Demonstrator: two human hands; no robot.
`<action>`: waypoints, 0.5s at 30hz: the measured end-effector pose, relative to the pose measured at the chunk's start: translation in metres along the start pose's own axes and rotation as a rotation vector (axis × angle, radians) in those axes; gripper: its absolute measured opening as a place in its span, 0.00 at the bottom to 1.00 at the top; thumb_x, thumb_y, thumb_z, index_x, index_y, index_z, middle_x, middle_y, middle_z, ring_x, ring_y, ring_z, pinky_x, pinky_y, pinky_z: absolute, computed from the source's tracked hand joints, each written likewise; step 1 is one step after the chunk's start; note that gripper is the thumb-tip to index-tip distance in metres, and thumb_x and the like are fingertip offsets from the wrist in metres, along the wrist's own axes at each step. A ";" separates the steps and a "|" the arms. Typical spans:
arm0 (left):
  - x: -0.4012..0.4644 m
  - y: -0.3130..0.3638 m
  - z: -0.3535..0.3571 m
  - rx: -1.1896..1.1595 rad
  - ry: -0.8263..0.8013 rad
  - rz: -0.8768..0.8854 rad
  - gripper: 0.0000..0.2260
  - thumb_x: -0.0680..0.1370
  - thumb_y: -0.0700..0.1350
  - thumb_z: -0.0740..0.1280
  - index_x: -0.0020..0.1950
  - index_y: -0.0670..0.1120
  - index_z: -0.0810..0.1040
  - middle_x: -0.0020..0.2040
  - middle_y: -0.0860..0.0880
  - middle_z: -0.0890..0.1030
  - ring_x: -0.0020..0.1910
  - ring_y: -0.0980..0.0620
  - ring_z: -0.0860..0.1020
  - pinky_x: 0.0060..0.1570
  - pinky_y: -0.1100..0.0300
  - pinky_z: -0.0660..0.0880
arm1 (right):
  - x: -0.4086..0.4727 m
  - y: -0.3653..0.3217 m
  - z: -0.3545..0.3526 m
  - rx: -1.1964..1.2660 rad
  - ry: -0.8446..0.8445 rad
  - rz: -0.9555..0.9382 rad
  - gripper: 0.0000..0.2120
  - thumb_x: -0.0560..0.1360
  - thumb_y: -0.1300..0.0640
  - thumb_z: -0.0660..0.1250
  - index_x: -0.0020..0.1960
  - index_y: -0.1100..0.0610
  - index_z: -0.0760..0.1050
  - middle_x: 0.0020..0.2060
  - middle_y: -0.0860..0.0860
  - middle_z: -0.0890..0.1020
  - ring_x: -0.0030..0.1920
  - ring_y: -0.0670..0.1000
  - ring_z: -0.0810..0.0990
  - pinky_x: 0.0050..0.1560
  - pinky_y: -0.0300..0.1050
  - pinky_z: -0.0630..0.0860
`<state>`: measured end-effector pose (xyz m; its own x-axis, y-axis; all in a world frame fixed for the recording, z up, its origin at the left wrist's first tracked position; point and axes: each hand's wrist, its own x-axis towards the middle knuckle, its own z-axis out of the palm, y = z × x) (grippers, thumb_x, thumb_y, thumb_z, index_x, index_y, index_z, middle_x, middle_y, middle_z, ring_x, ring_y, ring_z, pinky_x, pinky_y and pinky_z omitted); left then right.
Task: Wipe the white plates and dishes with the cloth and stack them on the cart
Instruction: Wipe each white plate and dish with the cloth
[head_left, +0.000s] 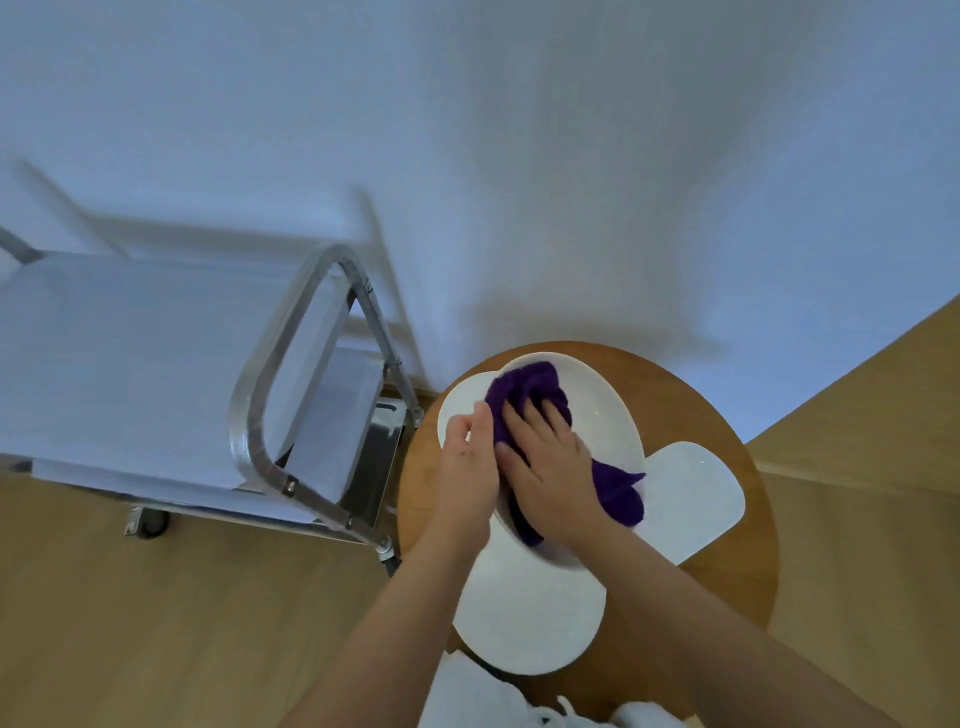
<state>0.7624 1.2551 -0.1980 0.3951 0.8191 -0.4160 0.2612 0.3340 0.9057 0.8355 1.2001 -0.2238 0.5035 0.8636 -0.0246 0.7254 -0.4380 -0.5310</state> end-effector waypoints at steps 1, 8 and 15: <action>0.001 0.000 -0.002 -0.003 0.009 0.002 0.14 0.81 0.59 0.53 0.57 0.55 0.73 0.50 0.56 0.79 0.51 0.57 0.77 0.40 0.68 0.71 | -0.005 -0.003 0.002 -0.010 -0.017 -0.055 0.29 0.76 0.45 0.39 0.74 0.49 0.59 0.72 0.48 0.65 0.74 0.52 0.56 0.71 0.52 0.56; 0.013 0.018 -0.025 -0.010 0.073 -0.066 0.19 0.80 0.63 0.54 0.57 0.51 0.74 0.52 0.47 0.79 0.51 0.49 0.79 0.46 0.55 0.79 | -0.040 0.004 0.008 0.104 -0.217 -0.289 0.27 0.78 0.41 0.37 0.73 0.43 0.59 0.73 0.38 0.60 0.71 0.33 0.41 0.66 0.33 0.31; 0.011 0.024 -0.036 0.074 0.007 -0.095 0.24 0.80 0.61 0.53 0.55 0.41 0.74 0.39 0.49 0.77 0.37 0.52 0.76 0.32 0.60 0.72 | -0.045 0.047 -0.013 -0.218 -0.225 -0.358 0.25 0.79 0.40 0.44 0.74 0.41 0.56 0.73 0.44 0.62 0.74 0.44 0.46 0.70 0.43 0.39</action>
<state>0.7414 1.2886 -0.1779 0.3593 0.7887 -0.4989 0.3618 0.3750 0.8535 0.8526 1.1372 -0.2369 0.1072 0.9919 -0.0682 0.9284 -0.1244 -0.3500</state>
